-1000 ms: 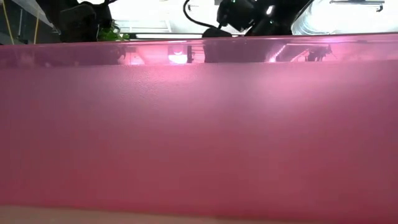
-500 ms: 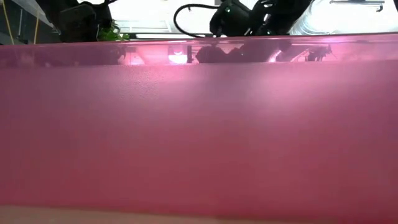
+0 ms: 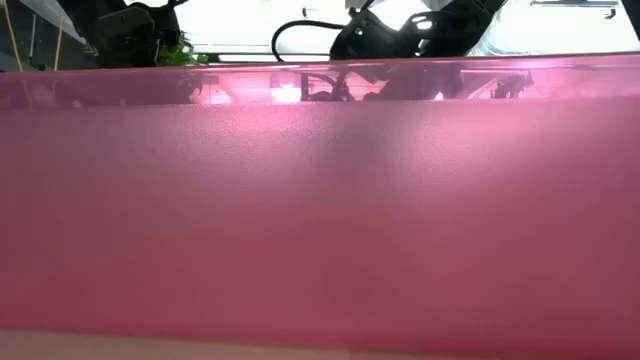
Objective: Pick and place pill bottles into a basket
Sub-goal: Put the white and orange medicine bottle into the red container
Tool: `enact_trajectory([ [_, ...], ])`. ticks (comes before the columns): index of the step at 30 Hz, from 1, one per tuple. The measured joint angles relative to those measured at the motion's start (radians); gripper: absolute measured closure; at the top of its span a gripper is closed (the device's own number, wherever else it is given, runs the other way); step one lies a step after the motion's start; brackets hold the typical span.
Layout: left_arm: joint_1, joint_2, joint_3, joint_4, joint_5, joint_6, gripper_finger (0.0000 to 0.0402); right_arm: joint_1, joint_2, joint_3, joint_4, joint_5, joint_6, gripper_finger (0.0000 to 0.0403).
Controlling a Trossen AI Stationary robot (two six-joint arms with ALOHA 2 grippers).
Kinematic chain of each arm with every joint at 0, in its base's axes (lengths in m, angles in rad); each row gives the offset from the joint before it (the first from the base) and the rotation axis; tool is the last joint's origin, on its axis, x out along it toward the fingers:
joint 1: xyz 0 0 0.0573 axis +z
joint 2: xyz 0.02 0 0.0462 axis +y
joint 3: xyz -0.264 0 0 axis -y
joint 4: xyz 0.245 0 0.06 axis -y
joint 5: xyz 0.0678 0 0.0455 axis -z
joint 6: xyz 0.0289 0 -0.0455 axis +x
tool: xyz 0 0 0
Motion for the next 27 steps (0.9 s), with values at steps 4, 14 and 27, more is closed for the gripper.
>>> enact_trajectory([
  [4, 0.000, 0.000, 0.000, 0.000, 0.000, 0.000, 0.0085, 0.000, 0.000, 0.000, 0.001, 0.000, 0.000, 0.0028],
  [14, 0.000, 0.000, 0.000, 0.000, 0.000, 0.000, 0.0085, 0.000, 0.000, 0.000, 0.012, 0.000, 0.000, 0.0065],
  [27, 0.000, 0.000, 0.000, 0.000, 0.000, 0.000, 0.0085, 0.000, 0.000, 0.000, 0.030, -0.004, -0.001, 0.0092],
])
